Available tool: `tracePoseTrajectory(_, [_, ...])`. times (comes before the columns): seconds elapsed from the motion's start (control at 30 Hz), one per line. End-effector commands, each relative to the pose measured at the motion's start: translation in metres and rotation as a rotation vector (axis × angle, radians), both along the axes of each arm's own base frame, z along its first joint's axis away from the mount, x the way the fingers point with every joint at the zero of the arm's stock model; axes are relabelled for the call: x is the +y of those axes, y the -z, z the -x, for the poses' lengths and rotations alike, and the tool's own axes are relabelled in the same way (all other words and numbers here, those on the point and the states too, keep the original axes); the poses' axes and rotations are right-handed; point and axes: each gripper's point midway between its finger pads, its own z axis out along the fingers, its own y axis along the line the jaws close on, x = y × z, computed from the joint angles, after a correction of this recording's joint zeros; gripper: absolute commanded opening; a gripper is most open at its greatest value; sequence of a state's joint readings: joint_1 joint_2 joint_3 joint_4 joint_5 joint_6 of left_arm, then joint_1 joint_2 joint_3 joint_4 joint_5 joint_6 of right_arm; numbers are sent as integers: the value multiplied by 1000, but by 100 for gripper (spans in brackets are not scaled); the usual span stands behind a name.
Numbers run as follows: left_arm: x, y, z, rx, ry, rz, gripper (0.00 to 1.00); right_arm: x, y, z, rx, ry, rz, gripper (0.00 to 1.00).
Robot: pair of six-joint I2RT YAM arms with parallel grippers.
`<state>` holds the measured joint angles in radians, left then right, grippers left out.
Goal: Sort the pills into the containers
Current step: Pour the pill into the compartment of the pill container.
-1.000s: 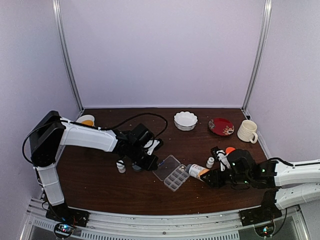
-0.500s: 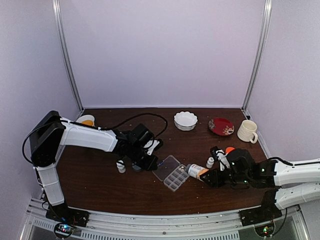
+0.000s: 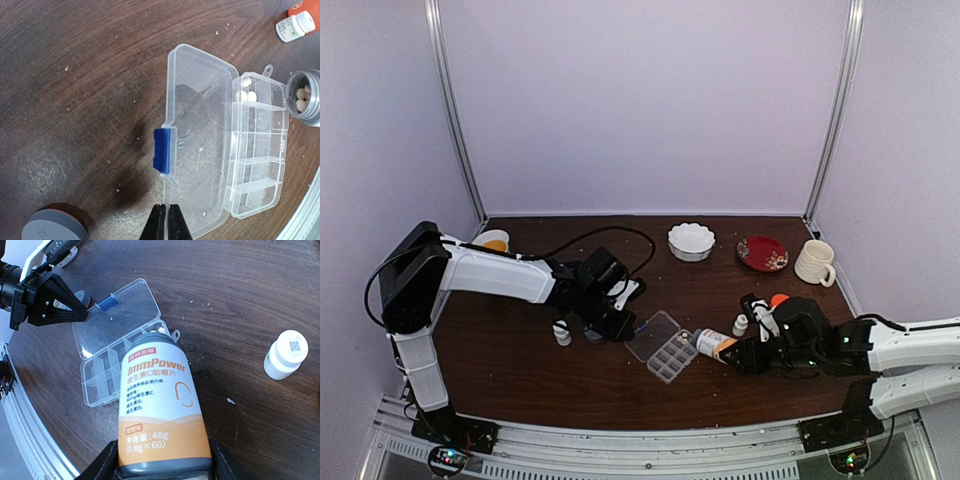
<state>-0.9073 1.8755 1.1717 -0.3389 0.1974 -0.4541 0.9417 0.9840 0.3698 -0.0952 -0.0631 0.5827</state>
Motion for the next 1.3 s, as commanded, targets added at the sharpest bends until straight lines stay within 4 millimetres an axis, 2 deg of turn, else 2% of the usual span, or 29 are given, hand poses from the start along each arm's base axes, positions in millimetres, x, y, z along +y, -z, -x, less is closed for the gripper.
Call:
tracePoseTrajectory(0.0, [-10,-21,-6,-49,12,38,3,3,-27,-9,-61,27,-70,0])
tracePoseTrajectory(0.07, [-10,-22,-7,-51,14,41,3,0,-26,-10,-71,37,-70,0])
tracePoseTrajectory(0.23, [-11,-23,-7,-52,14,41,3,-1,1,-4,3,11,23,0])
tracePoseTrajectory(0.4, [-11,-23,-7,-52,14,41,3,7,-21,-7,-35,9,-59,0])
tracePoseTrajectory(0.53, [-11,-23,-7,-52,13,39,3,3,-17,-7,-37,11,-35,0])
tracePoseTrajectory(0.67, [-11,-23,-7,-53,14,39,3,11,-25,-1,-47,-19,-124,0])
tracePoseTrajectory(0.87, [-10,-22,-6,-51,13,38,3,-3,5,-1,12,9,31,0])
tracePoseTrajectory(0.93, [-10,-23,-7,-52,12,39,4,2,1,-2,17,-12,37,0])
tracePoseTrajectory(1.07, [-10,-22,-7,-51,13,39,3,7,-31,-10,-60,15,-60,0])
tracePoseTrajectory(1.13, [-10,-22,-6,-50,13,38,3,5,-40,-13,-89,31,-79,0])
tracePoseTrajectory(1.2, [-10,-22,-6,-50,13,38,3,4,-33,-12,-79,30,-63,0])
tracePoseTrajectory(1.27, [-10,-21,-6,-49,13,37,3,2,-16,-9,-40,23,-19,0])
